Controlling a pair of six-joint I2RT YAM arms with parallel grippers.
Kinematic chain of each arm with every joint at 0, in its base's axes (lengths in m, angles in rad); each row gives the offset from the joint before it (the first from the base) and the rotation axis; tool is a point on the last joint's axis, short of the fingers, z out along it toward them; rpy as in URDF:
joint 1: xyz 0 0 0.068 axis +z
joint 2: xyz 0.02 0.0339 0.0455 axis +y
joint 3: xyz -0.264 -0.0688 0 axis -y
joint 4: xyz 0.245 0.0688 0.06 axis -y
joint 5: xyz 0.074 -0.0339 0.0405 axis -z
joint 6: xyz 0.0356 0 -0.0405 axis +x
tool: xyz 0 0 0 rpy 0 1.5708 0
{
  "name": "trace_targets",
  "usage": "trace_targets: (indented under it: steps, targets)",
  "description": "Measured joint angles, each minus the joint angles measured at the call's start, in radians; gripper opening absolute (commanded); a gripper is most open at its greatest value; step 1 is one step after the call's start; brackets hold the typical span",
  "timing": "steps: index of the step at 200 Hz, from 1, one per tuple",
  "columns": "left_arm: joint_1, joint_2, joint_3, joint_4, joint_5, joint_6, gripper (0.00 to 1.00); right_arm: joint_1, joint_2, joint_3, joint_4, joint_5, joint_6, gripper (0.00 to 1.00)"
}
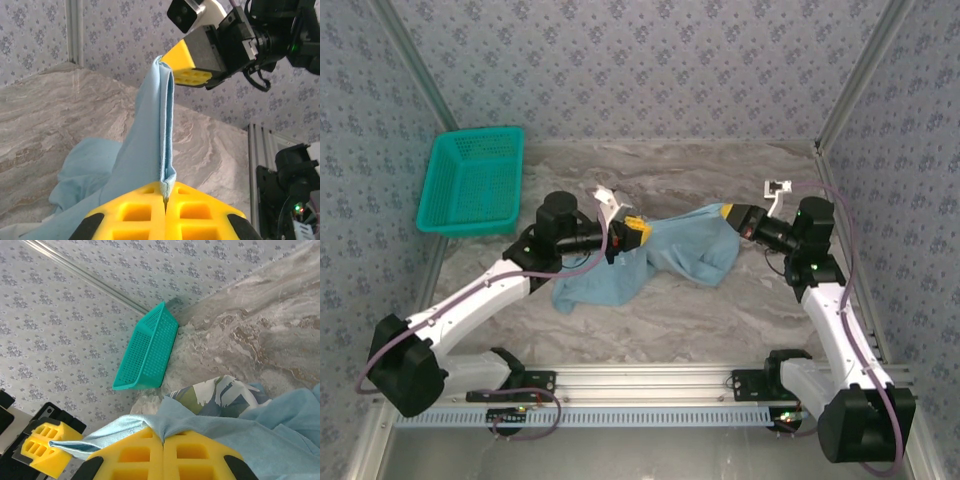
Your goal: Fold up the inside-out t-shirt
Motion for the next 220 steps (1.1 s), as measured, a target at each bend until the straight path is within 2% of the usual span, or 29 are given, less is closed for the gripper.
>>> trace_targets:
  steps: [43, 105, 131, 149, 185, 205, 220]
  targets:
    - [0.000, 0.006, -0.045, -0.015, -0.034, 0.043, 0.00, 0.050, 0.053, -0.016, -0.081, 0.056, -0.054, 0.01]
    - [0.000, 0.070, -0.101, -0.030, -0.067, 0.057, 0.00, 0.049, 0.095, -0.055, -0.065, 0.061, -0.051, 0.25]
    - [0.000, 0.086, -0.105, -0.034, -0.066, 0.056, 0.00, 0.042, 0.095, -0.056, -0.059, 0.066, -0.051, 0.29]
    - [0.000, 0.094, -0.105, -0.034, -0.066, 0.056, 0.00, 0.055, 0.095, -0.055, -0.098, 0.111, -0.081, 0.33]
    - [0.000, 0.101, -0.105, -0.042, -0.065, 0.058, 0.00, 0.198, 0.123, -0.039, -0.240, 0.264, -0.199, 0.40]
    - [0.000, 0.101, -0.110, -0.042, -0.063, 0.065, 0.00, 0.283, 0.199, -0.001, -0.279, 0.335, -0.255, 0.48]
    - [0.000, 0.101, -0.114, -0.048, -0.063, 0.070, 0.00, 0.316, 0.274, 0.026, -0.281, 0.355, -0.286, 0.49]
